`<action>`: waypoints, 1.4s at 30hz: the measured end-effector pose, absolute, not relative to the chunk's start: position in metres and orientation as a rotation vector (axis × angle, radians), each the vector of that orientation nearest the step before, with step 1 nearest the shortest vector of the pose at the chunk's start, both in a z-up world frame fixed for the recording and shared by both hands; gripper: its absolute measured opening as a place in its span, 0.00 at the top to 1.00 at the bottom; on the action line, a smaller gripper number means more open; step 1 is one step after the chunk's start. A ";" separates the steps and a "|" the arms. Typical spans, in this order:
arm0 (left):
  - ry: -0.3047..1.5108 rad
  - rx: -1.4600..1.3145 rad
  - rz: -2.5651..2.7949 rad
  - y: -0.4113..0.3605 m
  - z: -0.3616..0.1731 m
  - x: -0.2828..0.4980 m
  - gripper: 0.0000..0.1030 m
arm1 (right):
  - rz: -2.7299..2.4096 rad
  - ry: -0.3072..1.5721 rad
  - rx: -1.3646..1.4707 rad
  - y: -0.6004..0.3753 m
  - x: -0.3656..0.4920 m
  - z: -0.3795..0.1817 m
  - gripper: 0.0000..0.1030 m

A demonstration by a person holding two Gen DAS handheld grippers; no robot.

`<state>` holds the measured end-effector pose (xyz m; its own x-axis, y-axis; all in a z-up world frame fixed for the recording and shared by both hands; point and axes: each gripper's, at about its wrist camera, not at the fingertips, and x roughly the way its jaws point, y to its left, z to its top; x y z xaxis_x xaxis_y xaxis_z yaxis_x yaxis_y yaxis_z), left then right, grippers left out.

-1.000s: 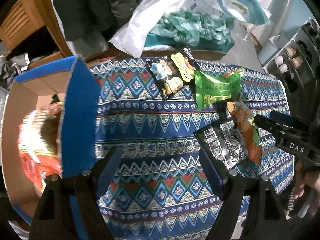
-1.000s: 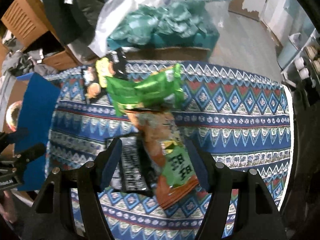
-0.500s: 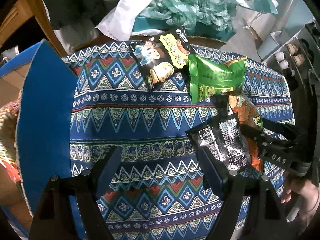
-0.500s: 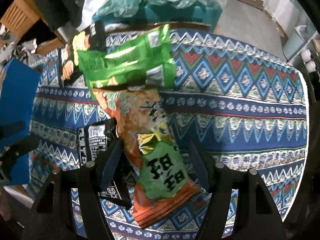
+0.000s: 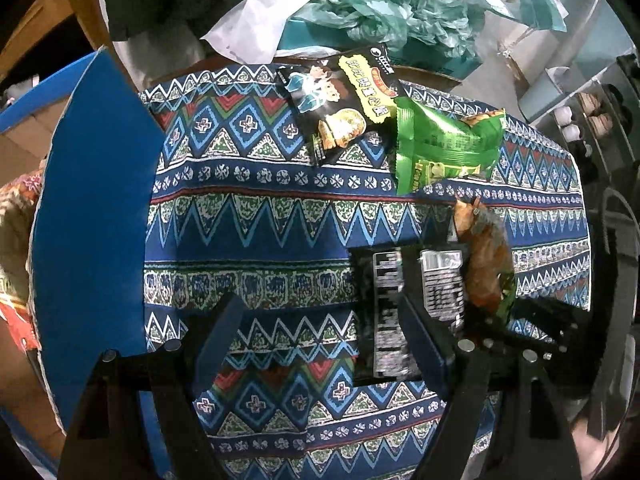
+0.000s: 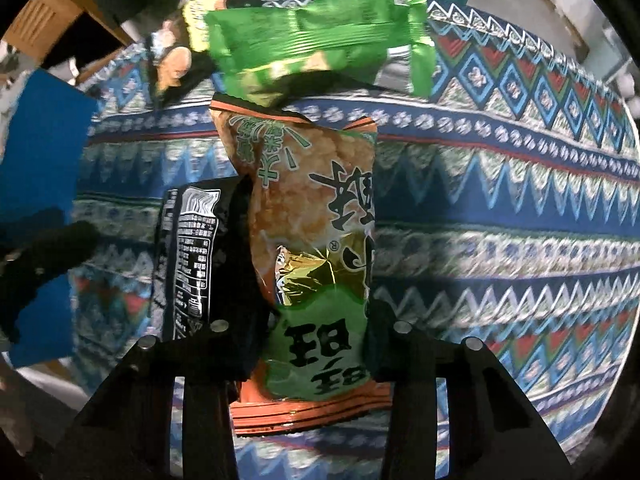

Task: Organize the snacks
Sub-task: 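Grasp the orange-green chip bag with the right tool while the left tool grasps the black bag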

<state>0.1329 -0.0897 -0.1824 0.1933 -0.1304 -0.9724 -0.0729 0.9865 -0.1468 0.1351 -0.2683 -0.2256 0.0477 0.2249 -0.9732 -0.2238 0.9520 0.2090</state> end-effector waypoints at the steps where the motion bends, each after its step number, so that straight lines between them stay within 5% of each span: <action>1: 1.377 -0.178 -0.042 -0.090 -0.182 0.131 0.21 | 0.341 1.481 -0.003 -0.267 0.133 -0.225 0.63; 24: 1.434 -0.355 -0.096 -0.144 -0.210 0.141 0.15 | 0.177 1.456 -0.083 -0.349 0.125 -0.206 0.64; 42: 1.472 -0.171 -0.075 -0.188 -0.241 0.148 0.06 | 0.167 1.492 -0.071 -0.383 0.111 -0.226 0.63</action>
